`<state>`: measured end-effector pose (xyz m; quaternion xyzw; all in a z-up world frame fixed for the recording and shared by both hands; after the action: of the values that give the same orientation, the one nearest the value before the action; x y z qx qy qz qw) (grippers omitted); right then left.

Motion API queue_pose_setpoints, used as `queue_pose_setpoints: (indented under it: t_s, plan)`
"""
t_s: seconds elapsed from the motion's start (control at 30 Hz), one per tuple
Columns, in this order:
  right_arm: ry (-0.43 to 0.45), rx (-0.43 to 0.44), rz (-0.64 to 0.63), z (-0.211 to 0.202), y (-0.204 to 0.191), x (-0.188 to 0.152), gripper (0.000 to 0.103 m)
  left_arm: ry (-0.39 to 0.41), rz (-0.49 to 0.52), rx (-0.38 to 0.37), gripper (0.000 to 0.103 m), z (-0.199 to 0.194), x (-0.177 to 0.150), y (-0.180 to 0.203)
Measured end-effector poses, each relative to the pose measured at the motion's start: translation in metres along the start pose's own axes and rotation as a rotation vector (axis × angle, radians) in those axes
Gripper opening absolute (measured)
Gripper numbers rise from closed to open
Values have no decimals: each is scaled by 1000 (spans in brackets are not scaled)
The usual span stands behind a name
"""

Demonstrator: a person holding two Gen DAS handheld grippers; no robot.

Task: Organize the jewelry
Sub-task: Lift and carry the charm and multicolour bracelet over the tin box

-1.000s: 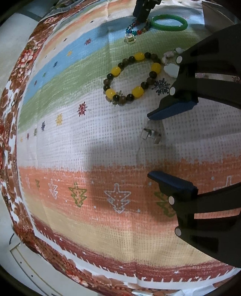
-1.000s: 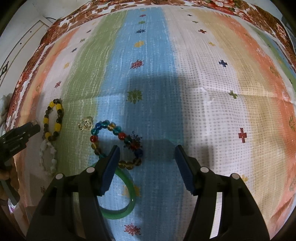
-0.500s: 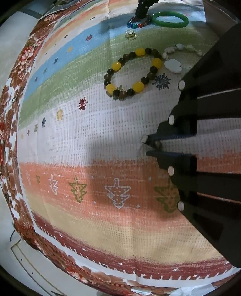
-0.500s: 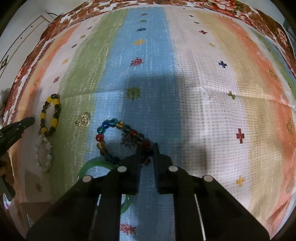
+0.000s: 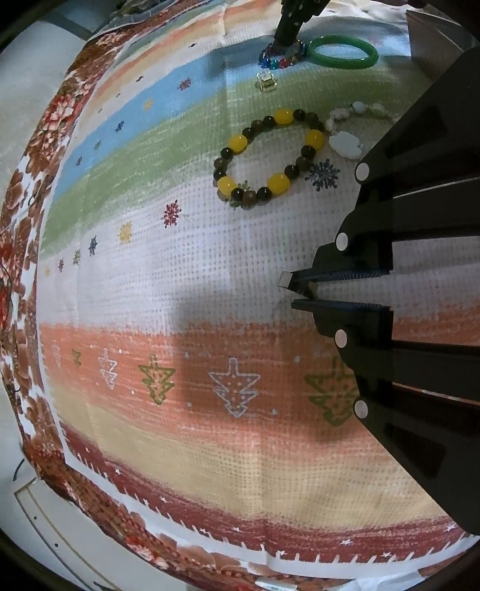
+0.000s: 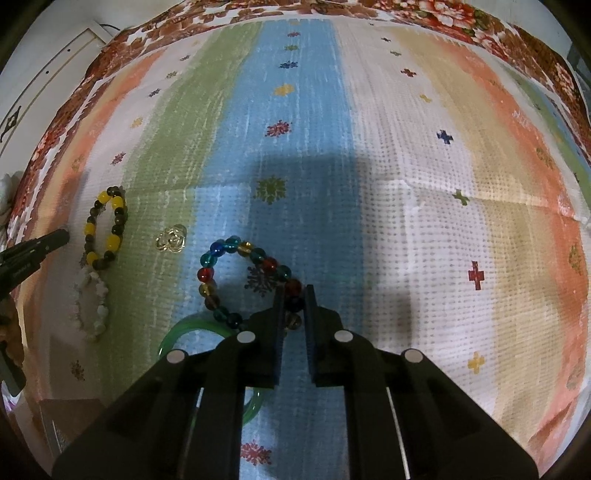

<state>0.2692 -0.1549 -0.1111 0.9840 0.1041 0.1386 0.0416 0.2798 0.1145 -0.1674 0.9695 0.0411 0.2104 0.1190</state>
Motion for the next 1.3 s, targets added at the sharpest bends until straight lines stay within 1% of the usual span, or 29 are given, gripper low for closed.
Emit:
queue_pose_setpoints:
  t_s: [0.13,0.5,0.67,0.97,1.3]
  plan:
    - [15,0,-5,-7,-1,1,11,13,-10,-19,9,-6,2,3]
    - [55,6,-4,-28,-2,1,11,30,18,-19,9,-16,0,16]
    - [66,5,-5,-34,-2,-2,11,35,15,-44,9,-22,-4,24]
    - [109,-5,-8,-56,-3,-9,11,68,35,-62,9,-40,-13,46]
    - [152,12,-14,-84,-9,-20,11,108,64,-79,9,-65,-28,70]
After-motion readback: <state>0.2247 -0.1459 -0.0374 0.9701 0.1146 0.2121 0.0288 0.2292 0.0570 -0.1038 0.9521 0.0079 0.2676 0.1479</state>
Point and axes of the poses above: each gripper's, at about its wrist camera, not at the fingertips, and z roughly the way its jaws point, y to its right, x to its top, the point moved 5 cm from there along z, roughly the way its jaws point, and after that the axes turned 13 degrees about -x, right-handed, at the moved point
